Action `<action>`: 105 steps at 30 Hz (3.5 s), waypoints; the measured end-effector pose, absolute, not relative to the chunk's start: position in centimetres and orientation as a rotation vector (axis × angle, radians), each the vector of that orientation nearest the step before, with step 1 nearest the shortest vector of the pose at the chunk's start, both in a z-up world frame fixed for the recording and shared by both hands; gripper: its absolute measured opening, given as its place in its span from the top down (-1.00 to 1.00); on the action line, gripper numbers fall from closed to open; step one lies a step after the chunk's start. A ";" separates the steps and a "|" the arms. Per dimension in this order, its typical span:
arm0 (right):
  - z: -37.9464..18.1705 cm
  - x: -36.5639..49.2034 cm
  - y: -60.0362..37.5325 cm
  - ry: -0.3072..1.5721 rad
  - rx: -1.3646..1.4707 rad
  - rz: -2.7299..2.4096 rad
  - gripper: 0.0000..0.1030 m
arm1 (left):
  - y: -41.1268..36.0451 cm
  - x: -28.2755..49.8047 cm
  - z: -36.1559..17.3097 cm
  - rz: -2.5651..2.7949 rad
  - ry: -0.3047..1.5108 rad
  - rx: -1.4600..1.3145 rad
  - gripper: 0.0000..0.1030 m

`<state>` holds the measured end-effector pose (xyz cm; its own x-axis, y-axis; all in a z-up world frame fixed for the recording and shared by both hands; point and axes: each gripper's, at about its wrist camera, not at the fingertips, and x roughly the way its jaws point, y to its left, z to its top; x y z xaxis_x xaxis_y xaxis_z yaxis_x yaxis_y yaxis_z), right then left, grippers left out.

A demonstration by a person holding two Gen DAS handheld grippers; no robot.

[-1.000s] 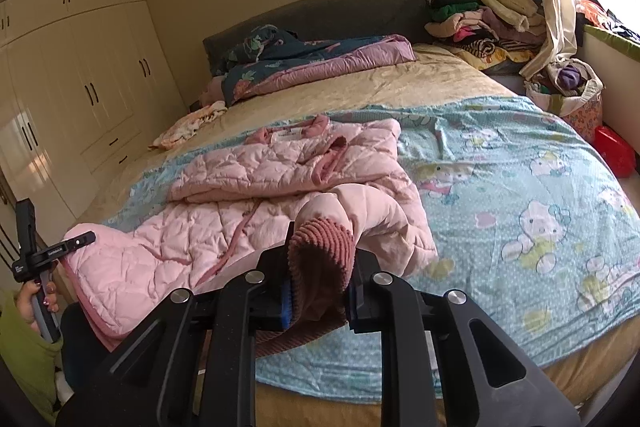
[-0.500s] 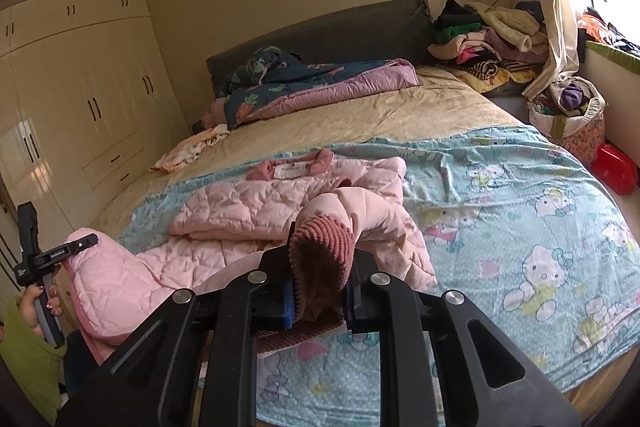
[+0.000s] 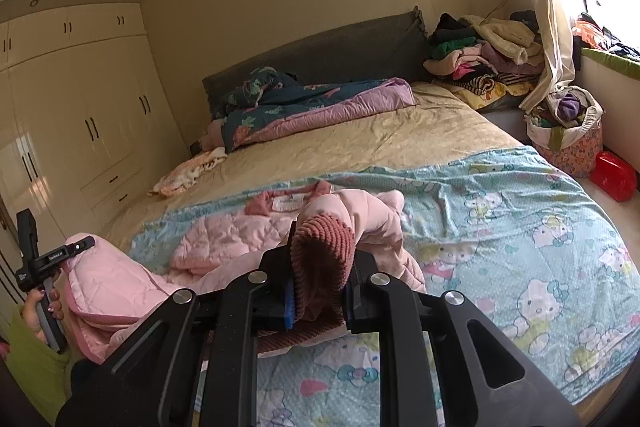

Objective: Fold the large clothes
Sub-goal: 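Lift the hem with both tools and fold it toward the collar, then lay the hem on the jacket and open both tools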

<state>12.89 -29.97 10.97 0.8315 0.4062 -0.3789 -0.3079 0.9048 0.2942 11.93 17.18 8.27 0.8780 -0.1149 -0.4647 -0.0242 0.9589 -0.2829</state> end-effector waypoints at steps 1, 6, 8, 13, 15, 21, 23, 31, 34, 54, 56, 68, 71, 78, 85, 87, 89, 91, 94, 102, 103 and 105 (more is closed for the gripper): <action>11.3 13.1 -30.0 0.446 0.228 0.383 0.70 | 17.3 12.1 8.5 -0.045 0.495 -0.292 0.83; 13.2 14.6 -29.6 0.429 0.229 0.384 0.70 | 18.5 13.2 9.5 -0.027 0.478 -0.325 0.83; 14.0 15.3 -29.4 0.422 0.231 0.383 0.70 | 18.7 13.6 9.9 -0.019 0.476 -0.327 0.83; 15.7 17.1 -29.1 0.414 0.252 0.386 0.70 | 19.5 14.7 10.9 -0.002 0.469 -0.340 0.83; 16.4 17.8 -28.8 0.408 0.257 0.388 0.70 | 19.7 14.9 11.3 0.004 0.459 -0.352 0.83; 17.2 20.3 -28.2 0.410 0.288 0.380 0.70 | 20.3 16.5 11.6 0.033 0.455 -0.367 0.83; 17.2 21.1 -28.0 0.420 0.284 0.372 0.70 | 20.2 17.1 11.6 0.044 0.457 -0.358 0.83; 16.9 24.5 -27.5 0.460 0.280 0.353 0.70 | 19.4 19.6 11.1 0.095 0.470 -0.294 0.83; 16.6 25.7 -27.1 0.481 0.266 0.341 0.70 | 19.2 20.5 11.0 0.104 0.478 -0.272 0.82; 11.8 35.4 -27.2 0.625 0.273 0.272 0.69 | 18.4 26.8 8.6 0.164 0.530 -0.157 0.82; 11.0 36.6 -27.3 0.644 0.284 0.265 0.69 | 18.4 27.4 8.2 0.171 0.536 -0.148 0.82; 7.4 41.9 -27.0 0.734 0.323 0.274 0.64 | 18.9 31.1 5.4 0.191 0.584 -0.141 0.82; 6.5 43.0 -27.1 0.756 0.343 0.281 0.61 | 19.0 31.9 4.8 0.191 0.593 -0.141 0.82; 5.2 44.8 -27.5 0.791 0.433 0.331 0.38 | 19.2 33.3 3.8 0.190 0.613 -0.153 0.82; 4.9 44.9 -28.0 0.745 0.518 0.400 -0.44 | 19.4 34.2 3.2 0.181 0.624 -0.168 0.82; 4.7 44.6 -27.5 0.735 0.502 0.423 -0.44 | 19.3 34.4 3.1 0.181 0.625 -0.167 0.82; 4.4 44.3 -26.6 0.743 0.454 0.430 -0.44 | 19.2 34.4 3.2 0.177 0.626 -0.170 0.81; 3.8 43.8 -25.4 0.756 0.401 0.447 -0.45 | 18.9 34.6 3.0 0.175 0.629 -0.166 0.80; 2.6 42.7 -22.9 0.777 0.294 0.476 -0.50 | 18.8 35.0 2.9 0.178 0.630 -0.158 0.80; -1.6 41.0 -17.6 0.863 0.090 0.489 -0.65 | 18.6 34.8 3.2 0.165 0.622 -0.165 0.57; -1.8 40.9 -17.3 0.863 0.086 0.485 -0.66 | 18.5 34.8 3.4 0.157 0.620 -0.166 0.47; -1.8 40.7 -17.2 0.858 0.091 0.485 -0.67 | 18.2 34.6 3.8 0.138 0.613 -0.169 0.19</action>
